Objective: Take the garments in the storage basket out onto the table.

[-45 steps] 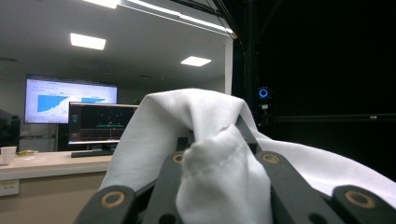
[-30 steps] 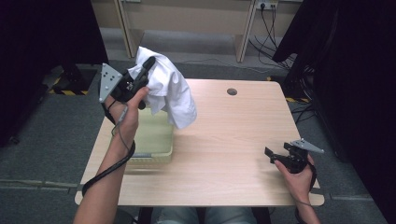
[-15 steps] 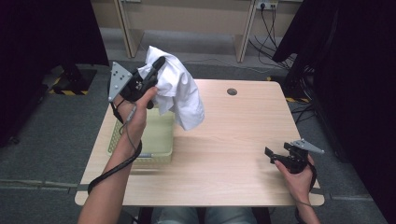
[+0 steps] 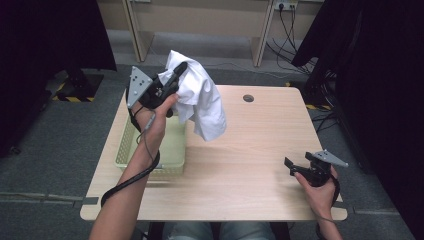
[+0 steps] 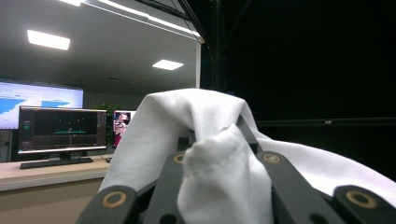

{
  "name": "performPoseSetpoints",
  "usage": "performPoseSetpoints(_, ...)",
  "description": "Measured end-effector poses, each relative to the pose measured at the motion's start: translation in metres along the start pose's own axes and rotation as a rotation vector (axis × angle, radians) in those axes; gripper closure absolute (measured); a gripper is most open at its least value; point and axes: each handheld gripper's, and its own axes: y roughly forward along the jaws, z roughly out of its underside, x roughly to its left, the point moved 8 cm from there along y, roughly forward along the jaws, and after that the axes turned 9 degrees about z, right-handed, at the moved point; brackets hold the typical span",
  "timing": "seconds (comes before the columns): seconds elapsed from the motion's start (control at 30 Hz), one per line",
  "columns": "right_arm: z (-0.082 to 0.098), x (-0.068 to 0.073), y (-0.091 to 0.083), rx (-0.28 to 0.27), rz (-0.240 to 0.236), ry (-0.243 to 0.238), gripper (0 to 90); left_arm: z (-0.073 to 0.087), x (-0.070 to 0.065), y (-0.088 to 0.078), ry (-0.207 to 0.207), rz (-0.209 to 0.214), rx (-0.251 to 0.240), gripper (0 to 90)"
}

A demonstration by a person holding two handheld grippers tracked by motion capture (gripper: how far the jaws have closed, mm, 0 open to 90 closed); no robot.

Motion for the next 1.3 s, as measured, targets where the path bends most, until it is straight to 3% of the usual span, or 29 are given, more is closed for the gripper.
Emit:
performPoseSetpoints(0.8,-0.001,-0.015,-0.008,-0.033,0.056,0.014,6.6,0.017,-0.032,0.028,-0.020,0.068,0.020,82.9)
performPoseSetpoints(1.3,0.002,-0.019,-0.010,-0.033,0.071,0.018,6.5,0.030,-0.042,0.037,-0.022,0.093,0.045,82.9)
